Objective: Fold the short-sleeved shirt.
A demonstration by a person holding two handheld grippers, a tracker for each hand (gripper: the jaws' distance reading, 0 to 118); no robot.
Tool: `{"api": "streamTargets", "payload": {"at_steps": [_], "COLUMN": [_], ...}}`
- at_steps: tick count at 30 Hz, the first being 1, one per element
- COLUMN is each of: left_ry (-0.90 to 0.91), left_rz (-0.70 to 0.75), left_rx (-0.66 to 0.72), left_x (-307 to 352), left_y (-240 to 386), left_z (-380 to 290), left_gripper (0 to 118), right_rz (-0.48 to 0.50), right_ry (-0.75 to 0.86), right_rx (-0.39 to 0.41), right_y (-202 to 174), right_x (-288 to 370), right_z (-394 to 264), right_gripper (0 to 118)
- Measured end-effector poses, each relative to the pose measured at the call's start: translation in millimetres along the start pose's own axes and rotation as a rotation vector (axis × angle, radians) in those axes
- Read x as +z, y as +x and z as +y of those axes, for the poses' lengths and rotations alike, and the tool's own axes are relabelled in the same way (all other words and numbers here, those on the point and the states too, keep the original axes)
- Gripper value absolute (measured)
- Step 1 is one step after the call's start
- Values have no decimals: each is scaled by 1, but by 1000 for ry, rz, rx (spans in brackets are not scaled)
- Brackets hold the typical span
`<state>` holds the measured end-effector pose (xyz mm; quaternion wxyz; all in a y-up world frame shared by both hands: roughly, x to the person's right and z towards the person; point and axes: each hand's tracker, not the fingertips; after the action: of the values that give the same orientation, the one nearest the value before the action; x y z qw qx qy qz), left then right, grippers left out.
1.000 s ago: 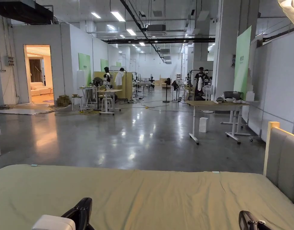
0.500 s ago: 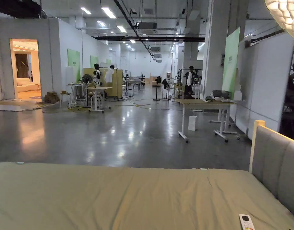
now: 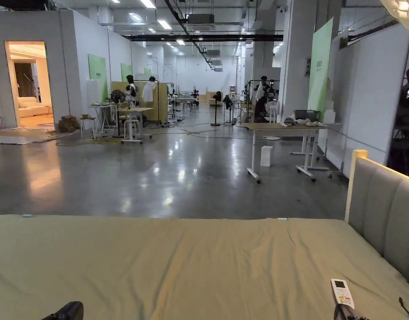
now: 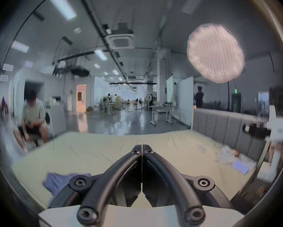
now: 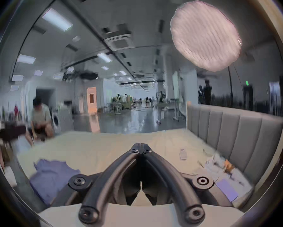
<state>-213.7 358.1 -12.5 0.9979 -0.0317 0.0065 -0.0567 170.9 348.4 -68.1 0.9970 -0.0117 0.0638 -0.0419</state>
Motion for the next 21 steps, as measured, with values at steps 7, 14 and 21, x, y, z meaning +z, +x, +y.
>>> {"api": "streamTargets", "payload": {"at_steps": [7, 14, 21], "left_ry": [-20, -60, -92], "left_rz": [-8, -5, -35], "left_rx": [-66, -2, 189], "left_x": [2, 1, 1], "left_y": [13, -6, -69], "left_z": [10, 6, -8], "left_gripper": [0, 0, 40], "right_rz": [28, 41, 51], "right_ry": [-17, -36, -70], "right_rx": [84, 76, 95], "right_y": [-10, -15, -4], "right_x": [-2, 4, 10], "right_z": [-3, -7, -12], "right_gripper": [0, 0, 0]}}
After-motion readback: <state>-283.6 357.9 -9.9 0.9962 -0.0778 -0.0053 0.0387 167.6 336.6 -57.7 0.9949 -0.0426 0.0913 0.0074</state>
